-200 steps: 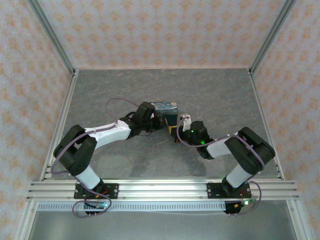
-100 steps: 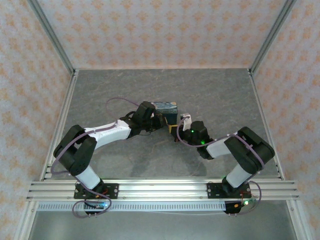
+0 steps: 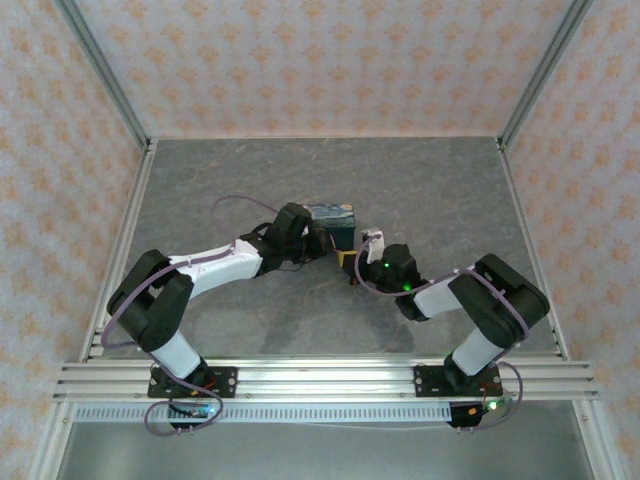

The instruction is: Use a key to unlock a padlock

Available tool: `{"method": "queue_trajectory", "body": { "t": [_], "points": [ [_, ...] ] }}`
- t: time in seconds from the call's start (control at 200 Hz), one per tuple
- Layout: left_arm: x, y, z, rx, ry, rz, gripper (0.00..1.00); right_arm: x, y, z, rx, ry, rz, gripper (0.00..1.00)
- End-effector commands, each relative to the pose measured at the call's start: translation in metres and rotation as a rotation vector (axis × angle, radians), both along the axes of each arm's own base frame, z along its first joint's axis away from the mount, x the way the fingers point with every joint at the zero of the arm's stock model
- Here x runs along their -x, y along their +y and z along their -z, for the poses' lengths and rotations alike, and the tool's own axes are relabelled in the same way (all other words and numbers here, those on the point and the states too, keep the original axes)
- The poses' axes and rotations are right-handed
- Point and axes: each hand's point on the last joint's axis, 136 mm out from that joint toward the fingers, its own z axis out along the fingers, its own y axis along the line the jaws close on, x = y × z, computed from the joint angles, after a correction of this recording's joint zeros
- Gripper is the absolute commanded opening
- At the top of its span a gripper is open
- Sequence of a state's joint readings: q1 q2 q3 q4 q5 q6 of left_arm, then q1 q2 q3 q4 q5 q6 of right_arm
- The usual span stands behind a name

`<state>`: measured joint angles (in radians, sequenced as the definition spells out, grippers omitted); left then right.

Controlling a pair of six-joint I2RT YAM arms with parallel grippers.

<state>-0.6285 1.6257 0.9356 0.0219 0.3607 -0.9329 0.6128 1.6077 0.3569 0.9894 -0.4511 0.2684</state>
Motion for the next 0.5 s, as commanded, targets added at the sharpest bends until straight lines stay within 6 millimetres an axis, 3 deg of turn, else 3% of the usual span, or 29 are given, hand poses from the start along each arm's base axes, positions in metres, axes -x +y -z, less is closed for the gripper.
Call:
{"method": "queue_trajectory", "body": {
  "t": [0.0,0.495],
  "points": [
    [-0.0061,-0.0086,-0.0173,0.028,-0.028,0.001,0.24,0.0008,-0.0003,-0.0153,-0.032,-0.057,0.002,0.00],
    [-0.0037,-0.0091,-0.0152,0.030,-0.020,0.009,0.24,-0.0058,0.0079,-0.0216,-0.058,-0.064,-0.011,0.00]
  ]
}}
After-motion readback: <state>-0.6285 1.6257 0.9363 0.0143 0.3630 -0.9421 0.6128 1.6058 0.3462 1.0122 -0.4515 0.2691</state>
